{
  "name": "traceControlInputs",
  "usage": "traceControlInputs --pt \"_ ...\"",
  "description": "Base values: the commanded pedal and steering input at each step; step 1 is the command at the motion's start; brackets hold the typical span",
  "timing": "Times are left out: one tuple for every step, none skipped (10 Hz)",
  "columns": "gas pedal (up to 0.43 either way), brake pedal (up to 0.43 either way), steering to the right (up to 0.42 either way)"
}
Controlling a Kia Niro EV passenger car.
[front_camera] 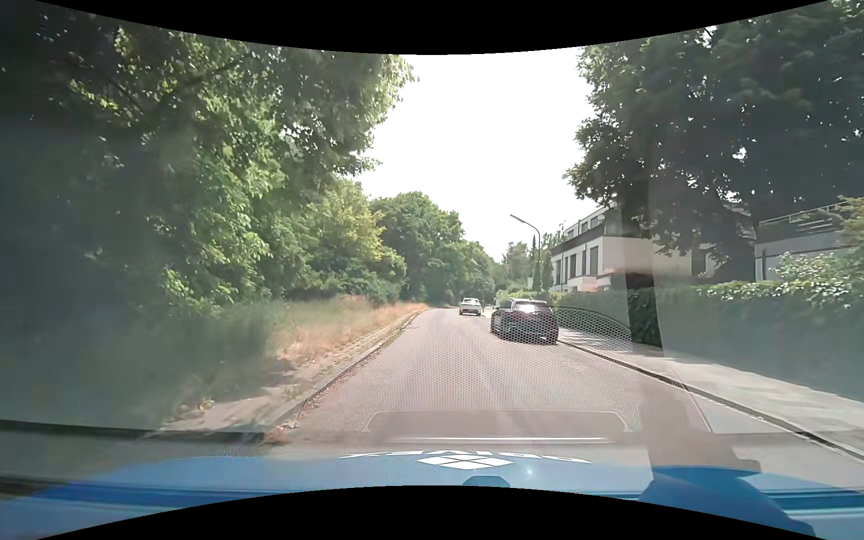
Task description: Follow the waypoints while adhering to traffic rules and regulations
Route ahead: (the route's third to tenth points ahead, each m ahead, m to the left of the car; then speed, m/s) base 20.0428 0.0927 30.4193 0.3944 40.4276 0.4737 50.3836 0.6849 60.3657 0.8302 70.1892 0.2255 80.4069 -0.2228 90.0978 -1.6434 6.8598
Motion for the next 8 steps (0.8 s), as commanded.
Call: traceControlInputs --pt "0.15 0.0 0.0" --pt "0.15 0.0 0.0" --pt "0.157 0.0 -0.004" --pt "0.157 0.0 -0.006" --pt "0.157 0.0 -0.008" --pt "0.157 0.0 -0.009" --pt "0.157 0.0 -0.01" --pt "0.157 0.0 -0.011"
